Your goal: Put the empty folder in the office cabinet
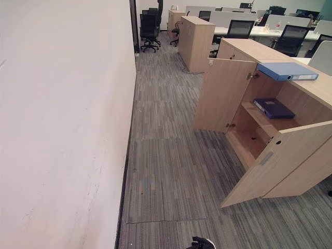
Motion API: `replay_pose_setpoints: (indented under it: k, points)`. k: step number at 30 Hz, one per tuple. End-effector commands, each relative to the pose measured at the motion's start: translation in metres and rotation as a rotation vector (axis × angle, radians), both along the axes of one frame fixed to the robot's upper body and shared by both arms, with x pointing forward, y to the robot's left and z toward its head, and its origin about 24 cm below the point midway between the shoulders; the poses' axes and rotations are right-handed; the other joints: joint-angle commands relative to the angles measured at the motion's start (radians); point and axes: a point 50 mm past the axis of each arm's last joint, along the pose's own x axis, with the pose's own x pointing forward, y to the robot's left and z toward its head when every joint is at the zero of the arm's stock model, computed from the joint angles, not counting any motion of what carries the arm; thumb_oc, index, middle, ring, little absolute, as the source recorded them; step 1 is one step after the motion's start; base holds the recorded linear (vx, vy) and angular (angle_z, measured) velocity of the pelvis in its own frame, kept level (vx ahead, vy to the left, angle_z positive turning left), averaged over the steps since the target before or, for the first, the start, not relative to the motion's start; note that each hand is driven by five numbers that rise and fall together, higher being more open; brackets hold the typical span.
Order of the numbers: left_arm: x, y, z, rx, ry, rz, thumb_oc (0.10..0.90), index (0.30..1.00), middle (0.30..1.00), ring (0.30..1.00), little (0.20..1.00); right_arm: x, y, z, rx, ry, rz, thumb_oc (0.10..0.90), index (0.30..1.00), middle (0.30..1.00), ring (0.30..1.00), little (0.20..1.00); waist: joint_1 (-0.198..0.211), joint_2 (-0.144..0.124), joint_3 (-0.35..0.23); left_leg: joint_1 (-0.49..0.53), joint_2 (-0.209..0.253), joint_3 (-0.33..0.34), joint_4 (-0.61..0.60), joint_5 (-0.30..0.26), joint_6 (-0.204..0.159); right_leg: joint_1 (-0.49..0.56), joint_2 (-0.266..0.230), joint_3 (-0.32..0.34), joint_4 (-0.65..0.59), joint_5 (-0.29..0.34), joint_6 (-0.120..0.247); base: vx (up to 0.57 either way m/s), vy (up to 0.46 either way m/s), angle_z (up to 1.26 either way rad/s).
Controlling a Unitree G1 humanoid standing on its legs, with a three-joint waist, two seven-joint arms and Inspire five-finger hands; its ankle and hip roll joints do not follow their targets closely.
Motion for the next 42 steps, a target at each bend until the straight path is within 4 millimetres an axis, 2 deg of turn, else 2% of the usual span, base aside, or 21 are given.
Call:
replay_pose_setpoints:
  k: [1,6,7,9,10,11,12,13,15,17,19,20,22,23,25,30,33,36,39,41,42]
  points:
    - [-0.006,0.016,0.002,0.038,0.043,-0.019,0.8,0.9,0.9,0.9,0.9,-0.011,0.021,-0.007,0.068,0.054,-0.029,0.8,0.9,0.9,0.9,0.9,-0.001,-0.041,0.003,0.059,-0.018,-0.012,-0.004,-0.075,-0.05,-0.024,-0.007,0.027,-0.287,0.433,0.115,0.08,-0.04,0.08]
    - [-0.007,0.02,0.003,0.045,0.041,-0.031,0.8,0.9,0.9,0.9,0.9,-0.023,0.016,-0.009,0.063,0.101,-0.028,0.8,0.9,0.9,0.9,0.9,-0.006,-0.038,-0.002,0.1,0.023,0.007,-0.004,-0.084,-0.069,-0.01,0.014,0.033,-0.258,0.359,0.094,0.14,-0.094,0.0]
    - [-0.007,0.022,0.004,0.048,0.039,-0.025,0.8,0.9,0.9,0.9,0.9,-0.026,0.016,-0.01,0.064,0.12,-0.024,0.8,0.9,0.9,0.9,0.9,-0.001,-0.039,0.001,0.132,0.055,0.047,0.009,-0.059,-0.088,0.013,0.057,0.037,-0.262,0.283,0.06,0.21,-0.296,-0.04]
    - [-0.002,0.027,0.005,0.056,0.017,-0.014,0.8,0.9,0.9,0.9,0.9,-0.023,0.014,-0.009,0.056,0.12,-0.009,0.8,0.9,0.9,0.9,0.9,0.021,-0.053,0.026,0.041,0.156,0.08,0.263,-0.037,-0.133,0.058,0.114,0.055,-0.31,0.214,0.003,0.12,-0.414,-0.17]
    - [0.002,0.028,0.006,0.063,0.0,-0.004,0.8,0.9,0.9,0.9,0.9,-0.019,0.011,-0.008,0.045,0.11,-0.002,0.8,0.9,0.9,0.9,0.9,0.047,-0.055,0.054,-0.038,0.218,0.051,0.427,0.032,-0.151,0.08,0.149,0.062,-0.332,0.175,-0.034,0.01,-0.463,-0.5]
    - [0.009,0.033,0.009,0.075,-0.031,0.021,0.8,0.9,0.9,0.9,0.9,-0.014,0.001,-0.006,0.02,0.097,-0.005,0.8,0.9,0.9,0.9,0.9,0.087,-0.06,0.097,-0.189,0.267,-0.047,0.585,0.099,-0.157,0.115,0.184,0.069,-0.368,0.116,-0.074,-0.02,-0.319,-0.52]
    - [0.009,0.033,0.009,0.075,-0.032,0.021,0.8,0.9,0.9,0.9,0.9,-0.013,0.001,-0.006,0.021,0.097,-0.005,0.8,0.9,0.9,0.9,0.9,0.084,-0.059,0.096,-0.197,0.27,-0.052,0.592,0.098,-0.156,0.114,0.186,0.064,-0.37,0.115,-0.077,0.03,-0.165,-0.69]
    - [0.008,0.033,0.009,0.07,-0.032,0.028,0.8,0.9,0.9,0.9,0.9,-0.015,-0.004,-0.005,0.007,0.102,-0.006,0.8,0.9,0.9,0.9,0.9,0.091,-0.06,0.103,-0.255,0.269,-0.079,0.591,0.081,-0.148,0.123,0.189,0.071,-0.368,0.094,-0.088,0.12,0.051,-0.42]
    - [0.004,0.032,0.007,0.057,-0.018,0.03,0.8,0.9,0.9,0.9,0.9,-0.013,-0.011,-0.004,-0.009,0.099,-0.004,0.8,0.9,0.9,0.9,0.9,0.103,-0.048,0.104,-0.304,0.214,-0.096,0.414,0.077,-0.139,0.13,0.186,0.104,-0.36,0.083,-0.078,0.21,0.171,-0.11]
    - [-0.004,0.031,0.006,0.051,0.008,0.03,0.8,0.9,0.9,0.9,0.9,-0.011,-0.014,-0.003,-0.017,0.089,0.0,0.8,0.9,0.9,0.9,0.9,0.12,-0.015,0.1,-0.314,0.173,-0.113,0.198,0.196,-0.165,0.149,0.206,0.131,-0.37,0.068,-0.067,0.25,0.241,-0.21]
    - [-0.007,0.033,0.006,0.055,0.018,0.037,0.8,0.9,0.9,0.9,0.9,-0.006,-0.02,0.0,-0.034,0.07,-0.011,0.8,0.9,0.9,0.9,0.9,0.141,0.006,0.116,-0.365,0.171,-0.133,0.007,0.264,-0.184,0.168,0.211,0.162,-0.368,0.053,-0.064,0.28,0.235,-0.46]
    - [-0.006,0.033,0.006,0.059,0.018,0.035,0.8,0.9,0.9,0.9,0.9,-0.004,-0.022,0.001,-0.041,0.062,-0.017,0.8,0.9,0.9,0.9,0.9,0.146,0.012,0.119,-0.395,0.183,-0.141,-0.004,0.272,-0.196,0.178,0.212,0.172,-0.37,0.05,-0.064,0.28,0.198,-0.4]
    - [-0.014,0.031,0.005,0.044,0.044,0.022,0.8,0.9,0.9,0.9,0.9,-0.007,-0.021,0.0,-0.039,0.076,-0.007,0.8,0.9,0.9,0.9,0.9,0.144,0.018,0.1,-0.382,0.19,-0.132,-0.004,0.241,-0.182,0.179,0.216,0.176,-0.358,0.047,-0.051,0.26,0.157,-0.38]
    - [-0.024,0.028,0.003,0.039,0.071,0.024,0.8,0.9,0.9,0.9,0.9,-0.014,-0.017,-0.003,-0.026,0.099,-0.006,0.8,0.9,0.9,0.9,0.9,0.142,0.025,0.071,-0.35,0.217,-0.071,-0.004,0.277,-0.191,0.205,0.225,0.179,-0.363,0.034,-0.042,0.38,0.202,-0.45]
    - [-0.026,0.029,0.003,0.039,0.078,0.018,0.8,0.9,0.9,0.9,0.9,-0.02,-0.01,-0.005,-0.011,0.122,0.012,0.8,0.9,0.9,0.9,0.9,0.144,0.015,0.036,-0.316,0.201,-0.036,-0.004,0.274,-0.174,0.235,0.202,0.184,-0.365,0.034,-0.024,0.49,0.278,-0.38]
    - [-0.034,0.032,0.004,0.043,0.104,-0.019,0.8,0.9,0.9,0.9,0.9,-0.035,0.01,-0.011,0.042,0.176,0.063,0.8,0.9,0.9,0.9,0.9,0.157,-0.032,-0.009,-0.214,0.072,-0.004,-0.004,0.19,-0.101,0.291,0.073,0.182,-0.299,0.086,0.04,0.42,0.31,-0.27]
    - [-0.036,0.033,0.004,0.042,0.119,-0.036,0.8,0.9,0.9,0.9,0.9,-0.037,0.015,-0.012,0.063,0.182,0.064,0.8,0.9,0.9,0.9,0.9,0.154,-0.061,-0.017,-0.161,-0.019,-0.005,-0.004,0.123,-0.051,0.3,-0.02,0.173,-0.218,0.204,0.091,0.36,0.351,0.02]
    - [-0.037,0.035,0.004,0.04,0.131,-0.05,0.8,0.9,0.9,0.9,0.9,-0.036,0.019,-0.012,0.076,0.176,0.064,0.8,0.9,0.9,0.9,0.9,0.146,-0.075,-0.019,-0.111,-0.108,-0.027,-0.004,0.05,0.006,0.295,-0.114,0.175,-0.066,0.374,0.134,0.32,0.388,0.2]
    - [-0.037,0.039,0.005,0.045,0.146,-0.077,0.8,0.9,0.9,0.9,0.9,-0.027,0.025,-0.011,0.093,0.143,0.068,0.8,0.9,0.9,0.9,0.9,0.133,-0.072,-0.004,-0.051,-0.163,-0.044,-0.004,-0.016,0.058,0.239,-0.208,0.209,0.143,0.528,0.143,0.27,0.368,0.44]
    - [-0.04,0.046,0.007,0.054,0.155,-0.068,0.8,0.9,0.9,0.9,0.9,-0.019,0.034,-0.01,0.126,0.111,0.087,0.8,0.9,0.9,0.9,0.9,0.128,-0.07,0.013,-0.024,-0.171,-0.038,-0.004,-0.046,0.071,0.177,-0.26,0.195,0.219,0.509,0.143,0.24,0.226,0.59]
    - [-0.042,0.049,0.008,0.061,0.158,-0.062,0.8,0.9,0.9,0.9,0.9,-0.015,0.038,-0.009,0.138,0.098,0.107,0.8,0.9,0.9,0.9,0.9,0.123,-0.067,0.021,-0.014,-0.165,-0.032,-0.004,-0.052,0.067,0.143,-0.263,0.174,0.225,0.487,0.143,0.2,0.085,0.45]
